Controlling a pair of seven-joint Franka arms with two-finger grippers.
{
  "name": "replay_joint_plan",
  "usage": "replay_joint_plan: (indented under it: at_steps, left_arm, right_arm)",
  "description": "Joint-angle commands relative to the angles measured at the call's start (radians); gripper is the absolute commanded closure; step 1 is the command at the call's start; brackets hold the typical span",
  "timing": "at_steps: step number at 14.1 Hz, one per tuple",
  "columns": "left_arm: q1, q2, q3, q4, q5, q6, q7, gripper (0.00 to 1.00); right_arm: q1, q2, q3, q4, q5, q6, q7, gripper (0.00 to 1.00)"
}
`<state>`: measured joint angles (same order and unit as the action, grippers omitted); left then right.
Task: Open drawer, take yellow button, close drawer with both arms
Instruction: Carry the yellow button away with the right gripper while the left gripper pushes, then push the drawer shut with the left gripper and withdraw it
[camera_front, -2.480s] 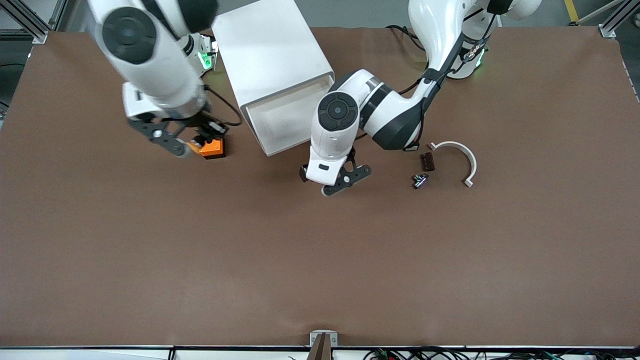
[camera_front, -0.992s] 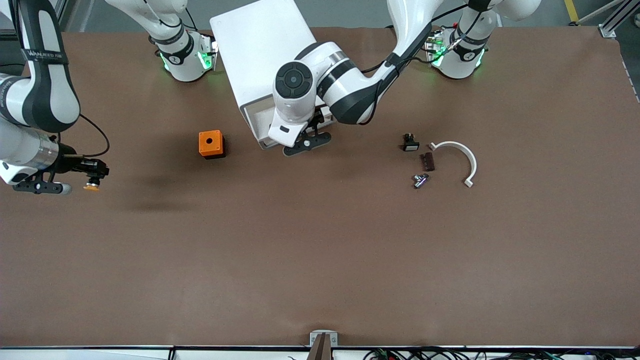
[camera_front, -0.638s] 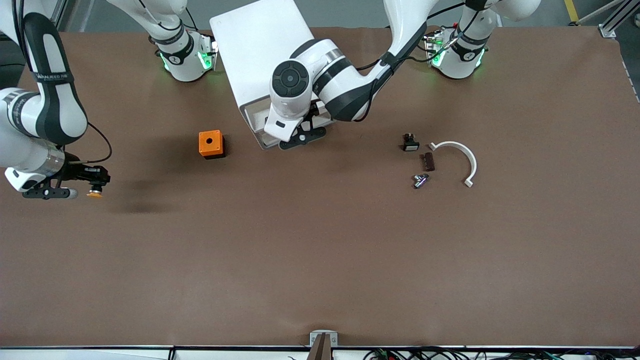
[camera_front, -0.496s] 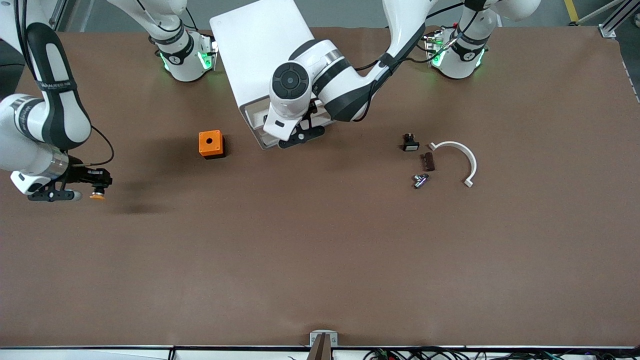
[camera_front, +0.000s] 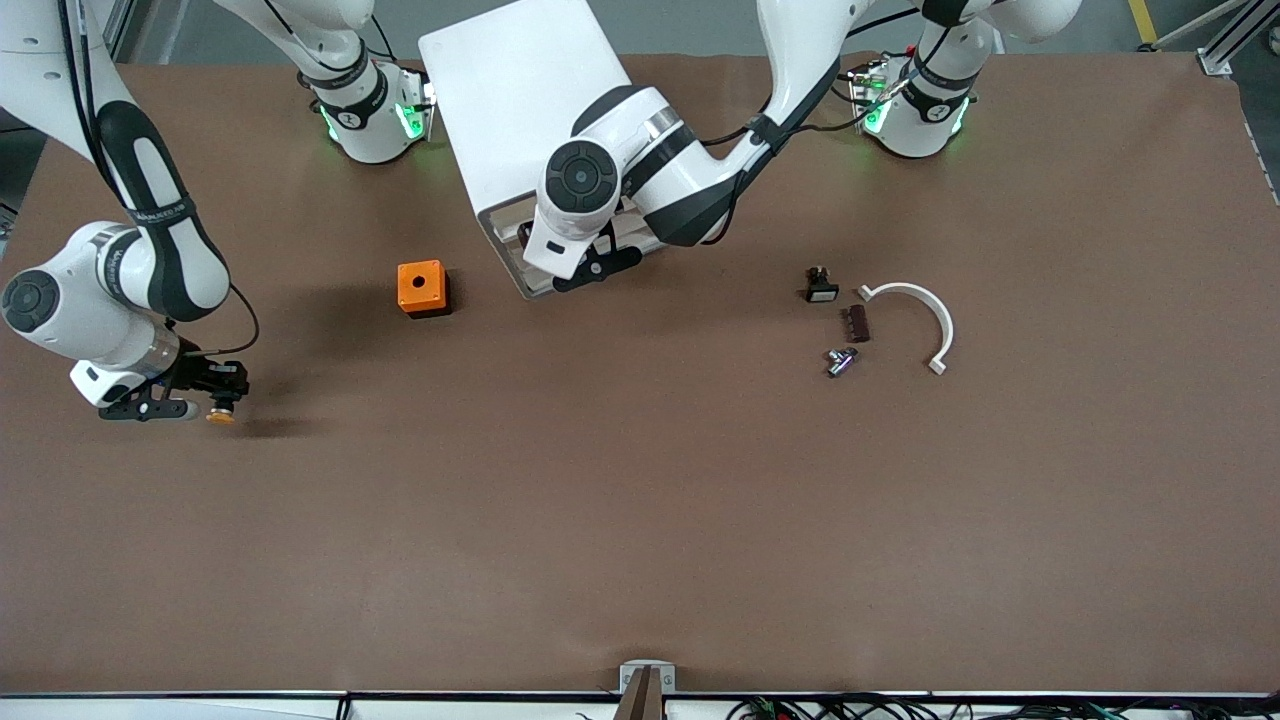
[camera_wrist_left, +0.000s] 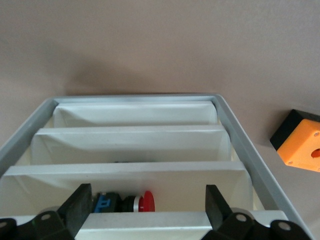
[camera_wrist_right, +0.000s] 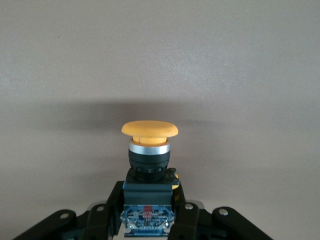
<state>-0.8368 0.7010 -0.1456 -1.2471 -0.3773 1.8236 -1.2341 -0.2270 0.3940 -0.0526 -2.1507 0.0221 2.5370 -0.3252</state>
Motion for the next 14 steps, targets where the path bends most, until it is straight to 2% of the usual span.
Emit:
replay_joint_plan:
  at_steps: [1, 5, 10, 14]
  left_arm:
    - [-0.010, 0.003, -0.005, -0.002, -0.052, -0.003, -0.004, 0.00]
    - [-0.007, 0.002, -0.006, -0.014, -0.064, -0.004, -0.005, 0.00]
    - [-0.002, 0.003, -0.006, -0.015, -0.141, -0.003, -0.004, 0.00]
    - [0.001, 0.005, -0.003, -0.015, -0.129, -0.001, 0.004, 0.00]
  right_arm:
    - [-0.005, -0.007, 0.007, -0.012, -0.007, 0.023, -0.011, 1.00]
    - [0.005, 0.000, 0.008, -0.011, -0.007, 0.035, -0.011, 1.00]
    - [0.012, 0.031, 0.008, -0.005, -0.008, 0.043, -0.011, 1.00]
    - [0.018, 0.074, 0.010, -0.001, -0.008, 0.098, -0.011, 1.00]
